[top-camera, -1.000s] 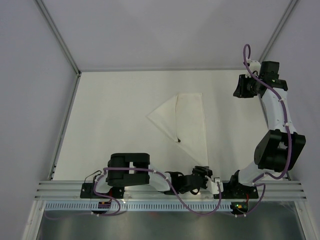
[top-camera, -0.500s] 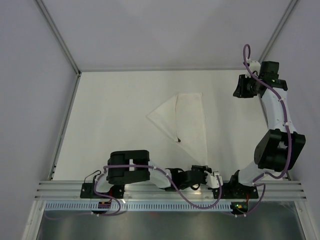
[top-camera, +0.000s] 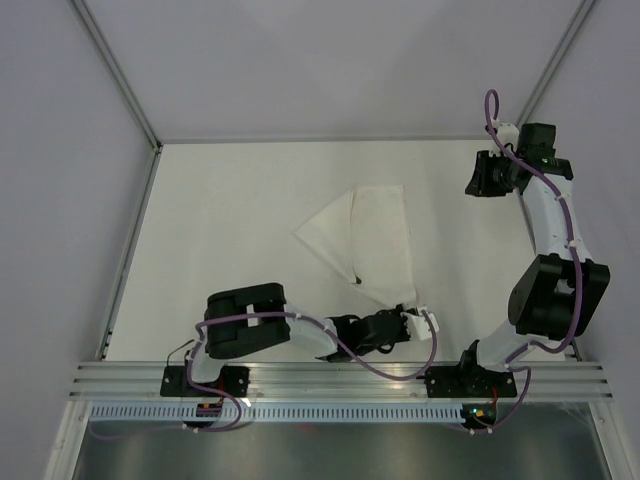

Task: Fold the napkin, place the utensils inside, and roll it up
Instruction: Fold the napkin at the center of the board.

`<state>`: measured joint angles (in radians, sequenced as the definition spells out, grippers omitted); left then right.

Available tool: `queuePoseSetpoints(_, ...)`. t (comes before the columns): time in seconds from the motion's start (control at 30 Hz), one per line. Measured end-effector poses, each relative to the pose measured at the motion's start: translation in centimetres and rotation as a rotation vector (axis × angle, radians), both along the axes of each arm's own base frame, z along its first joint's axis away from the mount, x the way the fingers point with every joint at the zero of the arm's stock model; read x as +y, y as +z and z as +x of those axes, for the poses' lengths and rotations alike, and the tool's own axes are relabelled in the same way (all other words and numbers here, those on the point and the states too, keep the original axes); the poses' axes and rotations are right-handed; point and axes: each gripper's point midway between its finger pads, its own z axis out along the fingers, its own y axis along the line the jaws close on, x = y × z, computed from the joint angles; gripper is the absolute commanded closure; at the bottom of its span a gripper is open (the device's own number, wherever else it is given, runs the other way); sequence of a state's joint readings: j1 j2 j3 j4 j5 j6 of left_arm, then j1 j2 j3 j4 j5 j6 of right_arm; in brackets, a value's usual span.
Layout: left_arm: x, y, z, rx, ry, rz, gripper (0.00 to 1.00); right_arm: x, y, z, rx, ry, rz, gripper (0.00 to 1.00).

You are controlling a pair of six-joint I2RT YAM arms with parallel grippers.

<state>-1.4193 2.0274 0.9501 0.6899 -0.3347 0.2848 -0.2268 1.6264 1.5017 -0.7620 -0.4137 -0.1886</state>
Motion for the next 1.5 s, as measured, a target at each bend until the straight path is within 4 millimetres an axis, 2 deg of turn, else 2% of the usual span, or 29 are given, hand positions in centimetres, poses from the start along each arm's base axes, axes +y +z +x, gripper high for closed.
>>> queuePoseSetpoints(0.23, 0.9, 6.2, 4.2, 0.138, 0.094, -0.212, 0.98, 0.0, -0.3, 0.0, 0.009, 0.001, 0.002, 0.68)
queuePoseSetpoints(0.33, 1.6, 7.5, 5.7, 0.197, 0.129, -0.280, 0.98, 0.0, -0.3, 0.0, 0.011, 0.001, 0.002, 0.68)
queuePoseSetpoints(0.43, 2.7, 7.3, 7.1, 0.255, 0.174, -0.314, 0.98, 0.0, -0.3, 0.0, 0.013, 0.001, 0.003, 0.68)
queuePoseSetpoints(0.67, 7.8, 4.1, 11.2, 0.392, 0.352, -0.347, 0.98, 0.0, 0.1, 0.1, 0.007, 0.004, 0.004, 0.68)
queuePoseSetpoints(0.8, 9.7, 3.4, 12.9, 0.431, 0.427, -0.375, 0.98, 0.1, 0.0, 0.4, 0.013, 0.009, 0.011, 0.68)
queuePoseSetpoints(0.97, 10.8, 4.5, 14.3, 0.445, 0.469, -0.427, 0.98, 0.2, -0.2, 0.3, 0.023, 0.011, 0.017, 0.68)
queuePoseSetpoints(1.23, 13.2, 8.0, 17.1, 0.431, 0.531, -0.550, 0.98, 0.3, -0.4, 0.3, 0.029, 0.014, 0.022, 0.68)
queuePoseSetpoints(1.5, 16.3, 7.9, 19.1, 0.459, 0.607, -0.592, 0.98, 0.4, -0.5, 0.4, 0.031, 0.018, 0.028, 0.68)
